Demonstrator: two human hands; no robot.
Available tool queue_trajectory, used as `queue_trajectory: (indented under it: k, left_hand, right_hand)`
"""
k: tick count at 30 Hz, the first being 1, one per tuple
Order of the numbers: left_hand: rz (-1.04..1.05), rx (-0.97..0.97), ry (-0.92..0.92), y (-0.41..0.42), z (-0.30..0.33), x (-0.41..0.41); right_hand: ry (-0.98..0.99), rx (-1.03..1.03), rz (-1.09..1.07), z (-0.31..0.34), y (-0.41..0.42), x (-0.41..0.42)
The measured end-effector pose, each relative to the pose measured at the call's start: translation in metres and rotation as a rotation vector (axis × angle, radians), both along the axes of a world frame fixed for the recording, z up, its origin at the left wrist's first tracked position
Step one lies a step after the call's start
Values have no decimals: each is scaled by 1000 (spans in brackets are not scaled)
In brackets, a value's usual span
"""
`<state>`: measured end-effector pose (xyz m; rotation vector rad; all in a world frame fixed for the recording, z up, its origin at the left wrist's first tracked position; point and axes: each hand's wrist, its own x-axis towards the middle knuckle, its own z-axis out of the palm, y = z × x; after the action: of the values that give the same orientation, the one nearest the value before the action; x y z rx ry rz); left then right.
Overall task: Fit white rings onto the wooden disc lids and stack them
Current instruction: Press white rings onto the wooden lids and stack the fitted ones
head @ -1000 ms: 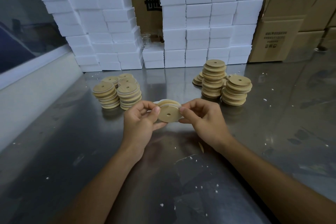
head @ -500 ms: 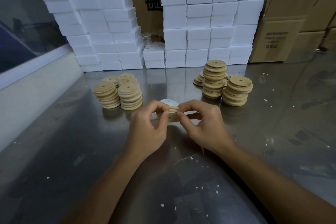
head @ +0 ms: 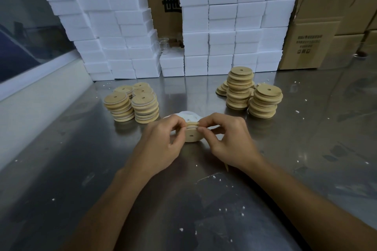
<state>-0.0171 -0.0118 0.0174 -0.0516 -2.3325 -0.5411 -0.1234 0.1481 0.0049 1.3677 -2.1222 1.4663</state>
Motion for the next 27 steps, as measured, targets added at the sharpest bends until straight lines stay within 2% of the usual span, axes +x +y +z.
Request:
queue_trajectory:
  k: [7,17,20,23,27]
  left_hand:
    - [8,-100,-85,-3,11,5]
    - [7,21,-38,-9,7,4]
    - [44,232,-52,-7,3,2]
    - [68,488,-100,-1,-2,-3]
    - [-17,906,-147,7,-3,-6]
  right_hand:
    - [-16,23,6,-1,0,0]
    - [-62,63,25,-4,-1,-1]
    - [-118,73,27,-5,-2,-2]
    - [-258,-45,21,-4,-3,-1]
    - [-349,-150,13,-2,-5,1]
